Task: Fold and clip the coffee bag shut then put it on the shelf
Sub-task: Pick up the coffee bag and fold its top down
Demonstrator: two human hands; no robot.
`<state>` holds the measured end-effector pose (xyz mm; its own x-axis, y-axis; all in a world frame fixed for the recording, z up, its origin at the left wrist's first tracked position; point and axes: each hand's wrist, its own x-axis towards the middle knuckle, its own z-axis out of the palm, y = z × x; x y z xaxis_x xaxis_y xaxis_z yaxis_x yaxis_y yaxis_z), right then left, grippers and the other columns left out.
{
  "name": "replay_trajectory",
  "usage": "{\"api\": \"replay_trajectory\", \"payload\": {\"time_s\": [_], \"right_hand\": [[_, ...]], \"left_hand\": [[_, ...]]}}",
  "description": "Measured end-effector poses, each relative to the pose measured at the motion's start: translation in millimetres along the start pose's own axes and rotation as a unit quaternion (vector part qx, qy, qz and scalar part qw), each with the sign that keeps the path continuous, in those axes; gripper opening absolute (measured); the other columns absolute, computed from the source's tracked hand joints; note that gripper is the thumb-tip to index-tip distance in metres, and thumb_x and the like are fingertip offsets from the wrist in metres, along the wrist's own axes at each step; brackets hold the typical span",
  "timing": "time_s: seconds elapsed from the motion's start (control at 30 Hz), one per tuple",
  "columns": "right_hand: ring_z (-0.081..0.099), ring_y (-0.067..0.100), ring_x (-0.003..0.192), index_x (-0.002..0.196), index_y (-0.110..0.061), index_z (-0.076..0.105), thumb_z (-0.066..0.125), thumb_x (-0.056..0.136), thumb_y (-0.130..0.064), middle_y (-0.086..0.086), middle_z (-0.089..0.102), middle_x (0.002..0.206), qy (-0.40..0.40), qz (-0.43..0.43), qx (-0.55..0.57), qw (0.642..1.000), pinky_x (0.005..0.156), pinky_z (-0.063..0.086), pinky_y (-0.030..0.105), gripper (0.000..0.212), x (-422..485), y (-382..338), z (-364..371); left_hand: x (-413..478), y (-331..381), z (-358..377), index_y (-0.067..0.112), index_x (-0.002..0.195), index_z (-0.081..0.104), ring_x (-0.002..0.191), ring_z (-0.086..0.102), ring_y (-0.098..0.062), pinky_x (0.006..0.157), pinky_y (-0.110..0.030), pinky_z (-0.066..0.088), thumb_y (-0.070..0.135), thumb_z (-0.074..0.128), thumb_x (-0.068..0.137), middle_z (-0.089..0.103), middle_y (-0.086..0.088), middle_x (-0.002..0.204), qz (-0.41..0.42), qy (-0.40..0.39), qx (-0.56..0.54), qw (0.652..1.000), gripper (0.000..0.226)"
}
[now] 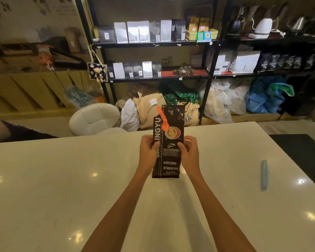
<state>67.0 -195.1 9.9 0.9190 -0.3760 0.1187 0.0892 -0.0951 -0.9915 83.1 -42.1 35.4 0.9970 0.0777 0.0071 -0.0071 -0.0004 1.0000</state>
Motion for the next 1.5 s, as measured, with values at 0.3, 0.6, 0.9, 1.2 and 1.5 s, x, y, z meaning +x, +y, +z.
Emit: {"api": "replay_trajectory", "payload": {"time_s": [0.3,0.6,0.9,1.2,1.5], "right_hand": [[0.064,0.009,0.1,0.119,-0.015,0.066,0.06,0.094,-0.002,-0.002,0.069,0.113,-0.049,-0.148,-0.155,0.976,0.087,0.052,0.015,0.029,9,2,-16],[0.055,0.016,0.105,0.091,-0.021,0.073,0.072,0.086,-0.007,0.0,0.052,0.107,0.021,-0.106,-0.114,0.988,0.09,0.048,0.023,0.016,-6,10,-22],[0.065,0.01,0.1,0.112,-0.028,0.054,0.056,0.098,-0.018,-0.013,0.064,0.105,0.072,-0.002,-0.007,0.997,0.076,0.051,0.013,0.017,-12,23,16],[0.061,-0.004,0.092,0.085,-0.043,0.067,0.07,0.079,-0.043,-0.019,0.054,0.098,0.016,-0.085,-0.099,0.991,0.072,0.047,0.006,0.007,-2,13,28],[0.068,-0.004,0.081,0.099,-0.043,0.055,0.055,0.088,-0.06,-0.029,0.069,0.088,0.069,0.001,0.029,0.997,0.058,0.053,0.012,0.019,-15,18,12]], "left_hand": [[10,-6,-14,0.015,0.134,0.057,0.104,0.061,-0.017,0.097,-0.036,0.052,-0.006,0.057,0.091,0.066,-0.009,0.114,0.176,-0.076,0.222,0.956,0.048],[0,-17,-13,0.005,0.102,0.067,0.097,0.054,-0.011,0.092,-0.022,0.044,0.003,0.062,0.091,0.052,-0.006,0.105,0.113,-0.069,0.196,0.972,0.012],[-5,-47,32,0.015,0.092,0.055,0.075,0.065,-0.011,0.063,-0.021,0.052,0.023,0.045,0.103,0.066,0.0,0.083,0.012,0.031,0.052,0.998,0.016],[-8,-49,29,0.025,0.078,0.049,0.06,0.053,-0.004,0.055,-0.017,0.044,0.008,0.045,0.101,0.058,0.001,0.069,0.115,0.074,0.1,0.985,0.029],[-15,-53,39,0.026,0.074,0.047,0.056,0.052,0.0,0.05,-0.016,0.044,0.019,0.04,0.103,0.056,0.005,0.066,0.086,0.128,0.093,0.984,0.031]]}}
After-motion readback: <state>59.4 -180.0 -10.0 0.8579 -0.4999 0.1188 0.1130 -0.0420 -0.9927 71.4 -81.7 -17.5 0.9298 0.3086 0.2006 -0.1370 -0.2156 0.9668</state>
